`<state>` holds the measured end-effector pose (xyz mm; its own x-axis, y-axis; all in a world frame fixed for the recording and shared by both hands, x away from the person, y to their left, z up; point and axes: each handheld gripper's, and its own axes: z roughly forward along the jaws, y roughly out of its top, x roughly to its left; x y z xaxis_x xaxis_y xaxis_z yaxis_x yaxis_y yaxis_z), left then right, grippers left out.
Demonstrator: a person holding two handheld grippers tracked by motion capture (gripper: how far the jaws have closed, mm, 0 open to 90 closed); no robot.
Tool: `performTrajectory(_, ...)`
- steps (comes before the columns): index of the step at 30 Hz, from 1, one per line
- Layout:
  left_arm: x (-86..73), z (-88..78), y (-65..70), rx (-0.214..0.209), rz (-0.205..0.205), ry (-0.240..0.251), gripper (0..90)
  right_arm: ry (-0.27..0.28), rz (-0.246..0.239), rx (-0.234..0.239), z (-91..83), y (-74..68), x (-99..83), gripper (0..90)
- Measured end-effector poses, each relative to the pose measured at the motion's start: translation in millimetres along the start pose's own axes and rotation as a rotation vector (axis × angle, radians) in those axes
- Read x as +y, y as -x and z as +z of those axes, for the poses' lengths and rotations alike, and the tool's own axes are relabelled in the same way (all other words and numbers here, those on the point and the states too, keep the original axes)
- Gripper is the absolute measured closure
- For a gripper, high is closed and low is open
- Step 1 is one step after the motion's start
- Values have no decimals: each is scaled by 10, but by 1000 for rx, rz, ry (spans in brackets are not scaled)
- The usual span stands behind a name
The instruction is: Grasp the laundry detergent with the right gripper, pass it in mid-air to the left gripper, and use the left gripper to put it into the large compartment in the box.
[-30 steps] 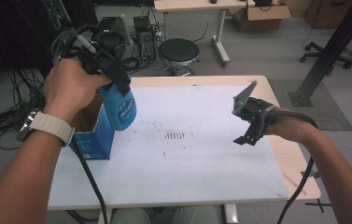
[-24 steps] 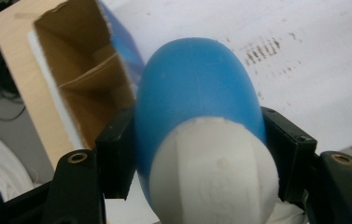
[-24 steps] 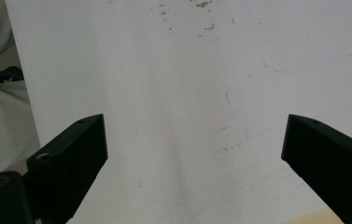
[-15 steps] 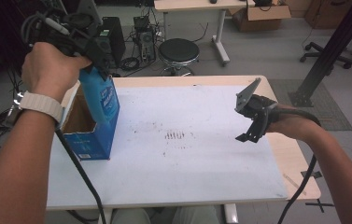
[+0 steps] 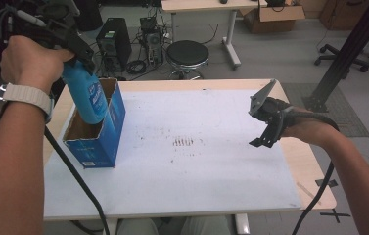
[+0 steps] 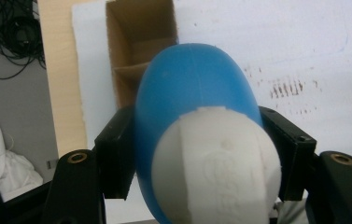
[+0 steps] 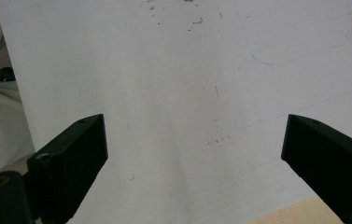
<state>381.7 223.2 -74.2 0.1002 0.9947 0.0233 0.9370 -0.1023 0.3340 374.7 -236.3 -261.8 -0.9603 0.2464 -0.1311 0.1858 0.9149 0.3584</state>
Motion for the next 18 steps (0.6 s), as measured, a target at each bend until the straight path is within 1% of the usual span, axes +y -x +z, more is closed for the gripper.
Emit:
performTrajectory(3, 5, -4, -58, 4, -17, 11, 375, -2, 8, 0, -7, 7, -11, 68)
performTrajectory(6, 4, -2, -95, 5, -25, 21, 376, 0, 11, 1, -11, 16, -22, 67)
performTrajectory(7, 3, 10, -130, 8, -39, 29, 375, -4, 14, 1, -9, 22, -32, 67)
performTrajectory(8, 3, 10, -130, 8, -39, 29, 376, -4, 14, 1, -9, 22, -32, 67)
performTrajectory(9, 2, 29, -160, 14, -47, 40, 376, -6, 18, 1, -2, 24, -38, 67)
performTrajectory(13, 4, 78, -199, 24, -45, 41, 376, -10, 20, 2, 2, 23, -40, 67)
performTrajectory(14, 3, 126, -229, 23, -45, 40, 376, -8, 22, -1, 4, 22, -42, 66)
performTrajectory(16, 0, 152, -250, 21, -42, 38, 376, -9, 24, 0, 7, 22, -49, 66)
performTrajectory(17, -11, 210, -281, 23, -46, 38, 376, -13, 24, -1, 9, 25, -54, 67)
performTrajectory(18, -11, 210, -281, 23, -46, 38, 376, -13, 24, -1, 9, 25, -54, 67)
